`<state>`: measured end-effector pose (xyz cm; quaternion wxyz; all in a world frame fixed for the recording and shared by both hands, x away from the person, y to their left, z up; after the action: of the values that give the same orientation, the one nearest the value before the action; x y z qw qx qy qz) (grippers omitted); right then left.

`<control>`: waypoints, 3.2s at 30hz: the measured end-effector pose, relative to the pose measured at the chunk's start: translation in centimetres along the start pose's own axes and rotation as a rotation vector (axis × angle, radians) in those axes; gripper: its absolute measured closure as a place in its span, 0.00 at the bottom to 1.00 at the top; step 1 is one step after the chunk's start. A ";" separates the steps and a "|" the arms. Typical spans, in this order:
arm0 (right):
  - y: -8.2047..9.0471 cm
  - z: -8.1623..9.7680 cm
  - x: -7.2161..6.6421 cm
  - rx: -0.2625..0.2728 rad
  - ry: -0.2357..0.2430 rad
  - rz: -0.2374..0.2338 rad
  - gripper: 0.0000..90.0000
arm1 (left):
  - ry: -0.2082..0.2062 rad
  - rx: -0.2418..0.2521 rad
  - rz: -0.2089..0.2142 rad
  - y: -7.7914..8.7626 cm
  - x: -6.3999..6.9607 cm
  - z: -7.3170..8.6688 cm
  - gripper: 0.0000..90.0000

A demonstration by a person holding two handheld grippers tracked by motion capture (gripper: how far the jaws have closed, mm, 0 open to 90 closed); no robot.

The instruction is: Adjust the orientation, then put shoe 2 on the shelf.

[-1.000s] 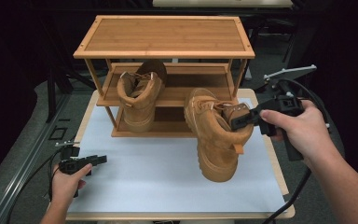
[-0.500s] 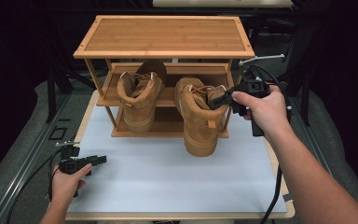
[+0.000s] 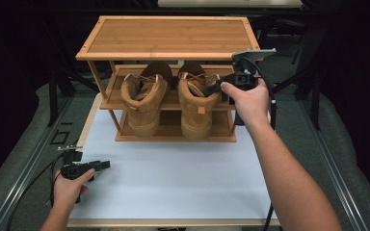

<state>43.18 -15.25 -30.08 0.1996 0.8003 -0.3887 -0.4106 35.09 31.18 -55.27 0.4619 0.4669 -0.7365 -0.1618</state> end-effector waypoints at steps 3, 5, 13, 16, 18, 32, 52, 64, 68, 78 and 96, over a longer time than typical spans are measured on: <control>-0.4 -0.1 0.0 0.036 0.003 -0.012 0.90 | 0.000 -0.001 0.001 0.0 0.0 0.0 0.49; -0.7 -0.1 0.0 0.047 0.013 -0.009 0.90 | -0.002 -0.001 0.002 -0.1 0.0 0.0 0.49; -2.0 0.6 0.0 0.102 0.011 0.005 0.89 | -0.007 -0.003 0.002 -0.2 0.3 0.0 0.49; -2.0 0.7 -0.1 0.102 0.010 0.006 0.87 | -0.016 -0.005 0.003 -0.2 0.5 0.0 0.49; -2.0 0.8 -0.3 0.118 0.034 0.029 0.83 | -0.023 -0.003 0.004 -0.2 0.6 0.0 0.49; -1.9 0.6 -0.6 0.094 0.082 0.042 0.68 | -0.048 0.009 0.010 0.0 1.4 -0.4 0.49; 2.9 1.8 -1.1 0.141 0.111 -0.030 0.63 | -0.100 0.045 0.022 0.9 2.8 -1.4 0.49; 2.6 5.4 2.0 0.142 0.155 0.036 0.84 | -0.191 0.089 0.058 2.8 7.7 -4.7 0.83; -0.2 6.8 3.2 0.109 0.164 0.064 0.97 | -0.232 0.093 0.077 3.0 9.4 -5.7 1.00; -4.1 8.5 4.1 0.080 0.159 0.058 1.00 | -0.267 0.114 0.129 2.4 13.0 -8.0 1.00; -5.6 9.0 4.0 0.162 0.139 0.040 1.00 | -0.266 0.135 0.165 1.4 14.9 -8.8 1.00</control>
<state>39.84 -14.95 -40.93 0.1687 0.8326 -0.4216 -0.3170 39.64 21.06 -41.85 0.3397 0.4095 -0.8361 -0.1338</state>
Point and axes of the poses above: each handheld gripper's, and its own axes: y roughly backward along the jaws, z roughly out of its underside, x roughly to its right, the point moved 2 cm from there along -y, roughly forward along the jaws, and after that the axes turned 9 degrees about y, right-handed, at the moved point
